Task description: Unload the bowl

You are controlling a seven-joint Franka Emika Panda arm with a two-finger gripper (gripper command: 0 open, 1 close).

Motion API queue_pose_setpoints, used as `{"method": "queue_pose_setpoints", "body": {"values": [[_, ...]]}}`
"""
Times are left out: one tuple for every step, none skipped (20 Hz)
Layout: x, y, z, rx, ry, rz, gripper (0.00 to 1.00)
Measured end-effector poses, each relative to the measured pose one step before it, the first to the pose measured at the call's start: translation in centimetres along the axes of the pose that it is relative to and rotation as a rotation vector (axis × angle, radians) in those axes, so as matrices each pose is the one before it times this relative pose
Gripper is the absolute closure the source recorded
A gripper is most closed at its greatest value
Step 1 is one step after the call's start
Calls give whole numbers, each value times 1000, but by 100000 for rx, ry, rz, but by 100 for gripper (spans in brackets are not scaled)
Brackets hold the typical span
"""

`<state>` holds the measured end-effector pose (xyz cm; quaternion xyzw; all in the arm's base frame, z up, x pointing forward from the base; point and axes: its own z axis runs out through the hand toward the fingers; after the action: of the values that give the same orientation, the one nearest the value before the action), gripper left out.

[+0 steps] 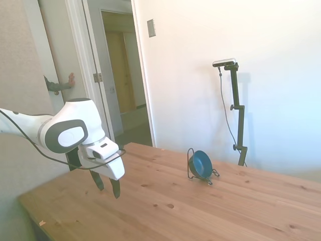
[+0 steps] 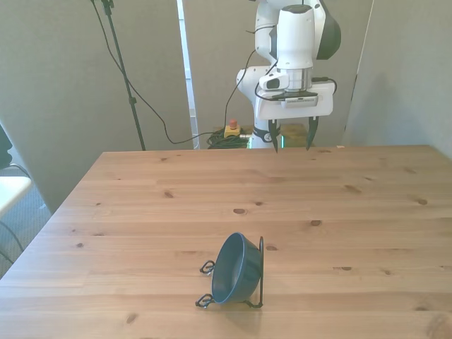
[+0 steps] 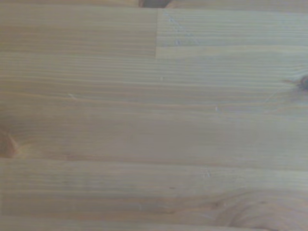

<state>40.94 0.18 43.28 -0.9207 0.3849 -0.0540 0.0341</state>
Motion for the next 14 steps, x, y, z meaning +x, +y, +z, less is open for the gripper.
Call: {"method": "queue_pose_setpoints", "body": {"values": [[17,-15,42,-66,-66,265,0],[-19,-19,16,-62,7,1009,0],[-2,-2,2,-8,3,253,0],[1,0,-1,0,0,73,0],[0,0,0,0,1,30,0],[0,0,1,-1,-1,6,0],[0,0,0,0,0,1,0],[1,0,0,2,1,2,0],[1,1,0,1,0,1,0],[6,4,-1,6,-3,11,0],[28,14,-9,34,-4,39,0],[97,60,-17,102,-48,-81,0],[214,125,-42,242,-69,-297,0],[364,193,-77,394,-72,-496,0]]}}
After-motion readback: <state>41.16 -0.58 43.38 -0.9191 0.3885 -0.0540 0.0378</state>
